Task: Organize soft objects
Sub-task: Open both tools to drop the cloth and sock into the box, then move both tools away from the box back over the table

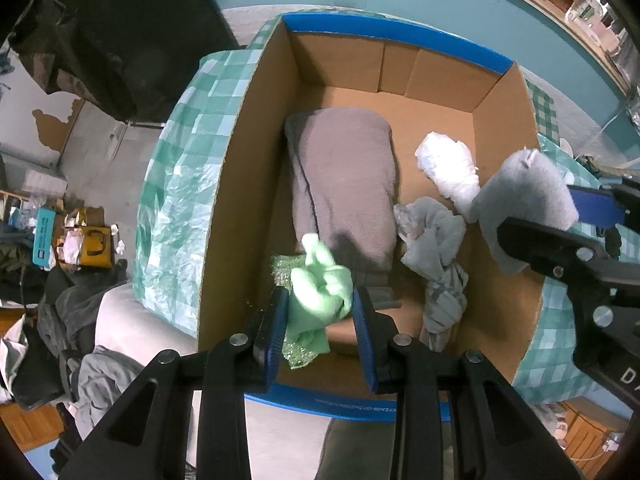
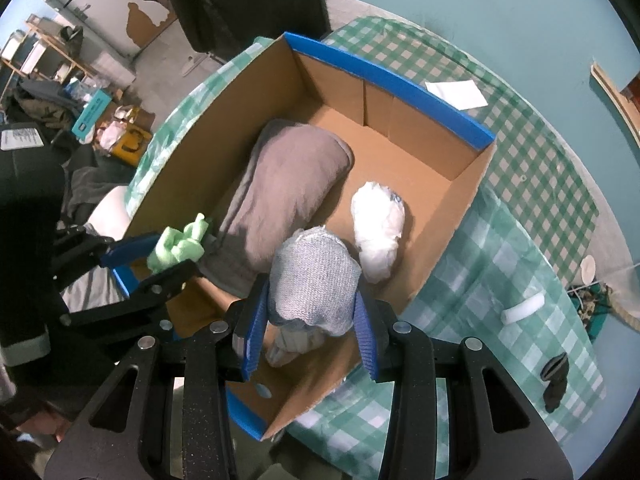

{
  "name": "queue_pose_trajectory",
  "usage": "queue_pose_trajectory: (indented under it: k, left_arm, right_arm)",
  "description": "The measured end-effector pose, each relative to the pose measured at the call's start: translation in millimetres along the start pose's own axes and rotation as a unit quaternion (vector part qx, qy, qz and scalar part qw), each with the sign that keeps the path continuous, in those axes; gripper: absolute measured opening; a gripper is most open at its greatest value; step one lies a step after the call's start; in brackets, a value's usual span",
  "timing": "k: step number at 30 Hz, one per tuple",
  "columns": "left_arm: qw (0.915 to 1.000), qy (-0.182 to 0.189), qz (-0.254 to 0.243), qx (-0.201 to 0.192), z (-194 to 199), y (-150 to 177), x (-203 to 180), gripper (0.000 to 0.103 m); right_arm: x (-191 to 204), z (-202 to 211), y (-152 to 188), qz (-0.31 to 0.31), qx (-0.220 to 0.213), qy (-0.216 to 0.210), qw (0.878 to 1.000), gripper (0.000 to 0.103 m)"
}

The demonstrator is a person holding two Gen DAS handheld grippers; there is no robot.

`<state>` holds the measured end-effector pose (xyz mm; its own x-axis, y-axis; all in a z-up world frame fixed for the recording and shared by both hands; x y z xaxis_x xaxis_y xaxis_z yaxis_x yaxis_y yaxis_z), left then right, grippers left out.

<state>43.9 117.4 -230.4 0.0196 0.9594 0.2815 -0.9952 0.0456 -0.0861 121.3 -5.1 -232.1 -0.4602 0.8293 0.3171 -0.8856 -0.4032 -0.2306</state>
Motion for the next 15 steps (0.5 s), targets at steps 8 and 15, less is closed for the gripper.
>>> queue_pose_trajectory:
  k: [8,15]
  left_arm:
    - [0.9997,-0.02,-0.001,-0.017,11,-1,2,0.073]
    - [0.9995,-0.021,0.001,-0.023,20,-1,-3,0.074]
  right_arm:
    - [-7,10,-2,-0.005,-0.018,0.021,1.0,0.068]
    - [-17,23,0,-0.018,-0.029,0.018,0.999,0.071]
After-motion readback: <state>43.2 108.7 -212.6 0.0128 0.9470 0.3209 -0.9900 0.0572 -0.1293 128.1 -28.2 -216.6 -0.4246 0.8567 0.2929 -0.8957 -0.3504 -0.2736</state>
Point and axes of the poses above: each gripper's, at about its wrist camera, not at the fingertips, and z roughly against the way its jaws point, x to its left, y to its underside, the point moved 6 cm from there along -z, roughly the way its jaws point, and after that the axes turned 10 degrees about -y, right-handed, at the moved point
